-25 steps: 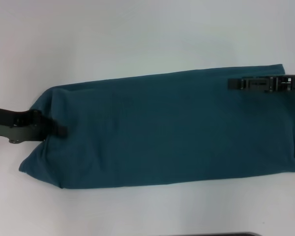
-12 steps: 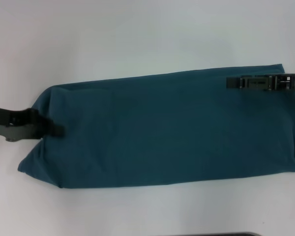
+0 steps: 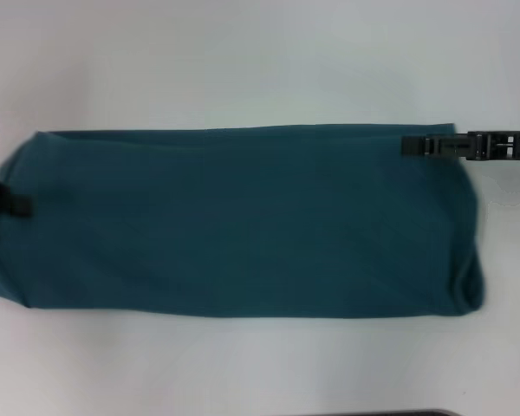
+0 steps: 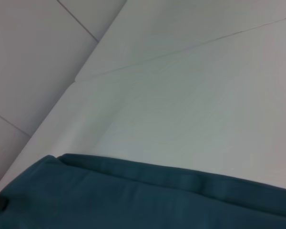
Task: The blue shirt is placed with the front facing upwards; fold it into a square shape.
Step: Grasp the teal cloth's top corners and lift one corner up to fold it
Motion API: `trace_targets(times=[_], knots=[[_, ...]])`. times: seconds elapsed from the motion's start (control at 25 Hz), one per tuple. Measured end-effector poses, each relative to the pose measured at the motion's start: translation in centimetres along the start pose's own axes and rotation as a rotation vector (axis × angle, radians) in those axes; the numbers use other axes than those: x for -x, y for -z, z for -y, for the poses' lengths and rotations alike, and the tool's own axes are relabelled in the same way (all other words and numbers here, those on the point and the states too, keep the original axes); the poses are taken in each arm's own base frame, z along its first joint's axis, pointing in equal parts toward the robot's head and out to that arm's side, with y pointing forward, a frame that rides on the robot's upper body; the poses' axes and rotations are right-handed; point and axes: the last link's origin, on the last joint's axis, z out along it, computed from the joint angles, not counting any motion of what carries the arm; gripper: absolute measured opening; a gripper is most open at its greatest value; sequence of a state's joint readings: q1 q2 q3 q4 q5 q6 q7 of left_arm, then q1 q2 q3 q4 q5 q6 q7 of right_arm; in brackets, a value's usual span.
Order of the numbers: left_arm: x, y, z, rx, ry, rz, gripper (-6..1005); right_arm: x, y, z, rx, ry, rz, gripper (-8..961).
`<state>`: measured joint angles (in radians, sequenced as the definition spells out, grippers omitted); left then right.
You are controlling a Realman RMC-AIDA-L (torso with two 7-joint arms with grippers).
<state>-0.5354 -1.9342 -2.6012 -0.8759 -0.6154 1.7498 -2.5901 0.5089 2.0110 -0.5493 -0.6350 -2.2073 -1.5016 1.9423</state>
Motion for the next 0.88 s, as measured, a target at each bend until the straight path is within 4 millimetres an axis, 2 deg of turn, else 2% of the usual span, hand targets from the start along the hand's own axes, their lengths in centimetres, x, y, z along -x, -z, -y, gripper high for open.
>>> trace_targets(times=[0.2,0.32,0.48,0.64,0.88], knots=[[-0.3,1.6,1.0,-0.060,0.037,-0.041,87,-0.1,0.1,0.0,-0.002,-0.007,0.002,894],[-0.2,1.8,0.6,-0.051,0.026,-0.034,87,-0.1,0.1,0.1,-0.003,-0.008,0.002,894],[0.0,1.3,-0.8,-0.005,-0.007,-0.007,87,-0.2,0.1,0.1,-0.005,-0.012,0.003,894],[0.1,0.6,-3.1,0.105,-0.054,0.012,87,-0.1,0.1,0.1,-0.005,-0.012,0.001,894],[0.4,-1.5,-5.6,0.195,-0.112,0.029,88,0.0,-0.1,0.0,0.000,-0.006,-0.004,895]])
